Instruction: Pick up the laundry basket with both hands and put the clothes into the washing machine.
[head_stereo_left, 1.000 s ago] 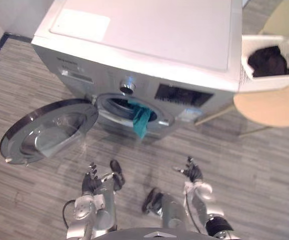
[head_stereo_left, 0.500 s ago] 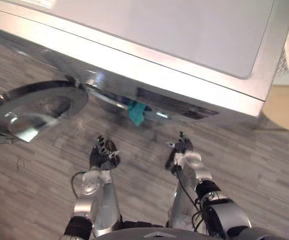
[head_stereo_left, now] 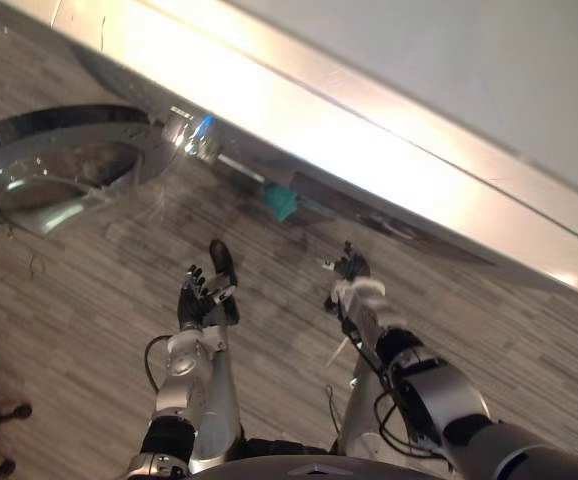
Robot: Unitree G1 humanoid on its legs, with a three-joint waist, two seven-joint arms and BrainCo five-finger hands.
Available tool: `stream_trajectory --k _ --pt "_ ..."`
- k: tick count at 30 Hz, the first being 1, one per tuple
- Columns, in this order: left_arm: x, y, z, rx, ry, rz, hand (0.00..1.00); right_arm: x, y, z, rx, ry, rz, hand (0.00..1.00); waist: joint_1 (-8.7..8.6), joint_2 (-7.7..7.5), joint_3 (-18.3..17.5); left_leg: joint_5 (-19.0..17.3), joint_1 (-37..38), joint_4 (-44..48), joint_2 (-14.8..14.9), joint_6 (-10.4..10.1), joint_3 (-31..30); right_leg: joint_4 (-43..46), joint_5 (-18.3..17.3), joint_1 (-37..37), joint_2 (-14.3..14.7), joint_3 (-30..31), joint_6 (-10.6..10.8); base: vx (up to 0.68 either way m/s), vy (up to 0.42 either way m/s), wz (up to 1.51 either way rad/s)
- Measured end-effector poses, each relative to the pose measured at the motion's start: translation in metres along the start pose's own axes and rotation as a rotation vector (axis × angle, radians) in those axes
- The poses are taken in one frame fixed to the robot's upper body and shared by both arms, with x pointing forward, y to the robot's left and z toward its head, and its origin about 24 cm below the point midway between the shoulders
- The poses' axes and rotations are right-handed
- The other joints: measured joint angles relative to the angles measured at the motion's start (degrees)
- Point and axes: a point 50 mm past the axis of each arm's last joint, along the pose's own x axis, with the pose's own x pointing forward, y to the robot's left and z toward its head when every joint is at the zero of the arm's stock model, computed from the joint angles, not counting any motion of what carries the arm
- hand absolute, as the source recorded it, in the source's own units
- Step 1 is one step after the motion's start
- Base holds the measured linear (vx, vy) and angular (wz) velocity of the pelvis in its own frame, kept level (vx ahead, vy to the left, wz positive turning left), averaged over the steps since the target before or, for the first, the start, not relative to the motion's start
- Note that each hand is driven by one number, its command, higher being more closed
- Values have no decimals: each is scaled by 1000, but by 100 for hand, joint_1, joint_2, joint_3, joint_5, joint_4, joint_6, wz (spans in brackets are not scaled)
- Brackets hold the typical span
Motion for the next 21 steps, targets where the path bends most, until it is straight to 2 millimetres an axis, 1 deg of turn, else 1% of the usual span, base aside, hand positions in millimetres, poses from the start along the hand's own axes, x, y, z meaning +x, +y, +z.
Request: stream_trajectory --k 1,2,4,5,7,8,9,10,12,14,16,18,20,21 --pt "0 -2 1 -11 -7 -5 0 2 3 10 -2 -26 4 0 34 1 1 44 -88 -25 -46 16 -21 20 12 -82 -45 -27 -5 6 -11 27" --pt "2 -7 3 -25 -12 -24 0 6 2 25 -1 -58 -3 0 86 8 4 108 -224 -57 -119 48 -84 77 12 -180 -126 -82 -5 5 -18 32" --pt "3 -12 8 -39 -28 -46 0 9 -2 38 -4 -81 -19 0 128 63 40 155 -362 -72 -199 72 -217 137 1 -212 -190 -172 -9 -2 -34 37" --pt "3 -14 11 -44 -40 -52 0 10 -4 41 -7 -88 -23 0 143 63 40 166 -428 -72 -220 79 -256 161 -8 -251 -217 -198 -6 -20 -38 38" --pt "3 -17 23 -69 -93 -68 0 13 -10 56 -8 -122 -37 0 181 66 41 242 -695 -93 -344 130 -349 349 -79 -481 -384 -277 -11 -35 -48 37" --pt "3 -18 25 -78 -101 -70 0 13 -12 60 -8 -131 -45 0 204 66 41 259 -758 -102 -383 143 -365 396 -95 -547 -427 -279 -12 -47 -54 34" --pt "3 -18 26 -83 -108 -72 0 15 -17 69 -26 -149 -64 0 244 73 44 318 -861 -129 -431 158 -399 480 -116 -652 -490 -294 -18 -36 -28 33" --pt "3 -19 28 -100 -114 -75 0 15 -21 73 -41 -158 -81 0 272 73 44 390 -948 -173 -508 158 -441 578 -153 -751 -568 -312 -22 -51 -40 35" --pt "2 -21 32 -127 -129 -84 0 16 -26 80 -53 -176 -108 0 319 78 47 424 -1077 -161 -560 163 -531 708 -215 -835 -642 -360 -40 -32 -28 32" --pt "0 -28 39 -157 -156 -117 0 16 -38 97 -70 -215 -145 0 365 99 57 499 -1279 -147 -649 208 -646 988 -363 -980 -800 -443 -64 -35 -42 42" --pt "-3 -31 46 -183 -182 -145 0 17 -48 106 -118 -230 -182 0 410 101 58 554 -1441 -139 -714 196 -670 1224 -470 -1134 -949 -485 -86 -45 -44 43" --pt "-6 -32 51 -221 -203 -159 0 17 -54 110 -160 -237 -197 0 402 120 60 564 -1635 -29 -788 195 -798 1459 -592 -1219 -1102 -568 -57 -49 -42 45" --pt "-7 -31 54 -269 -213 -160 0 16 -61 115 -168 -245 -216 0 446 124 59 575 -1827 127 -848 211 -826 1741 -740 -1335 -1288 -599 -33 -52 -36 43" --pt "-8 -31 56 -274 -221 -162 0 16 -62 117 -166 -251 -219 0 465 125 59 587 -1864 150 -857 228 -824 1792 -762 -1360 -1326 -599 -23 -55 -23 32"
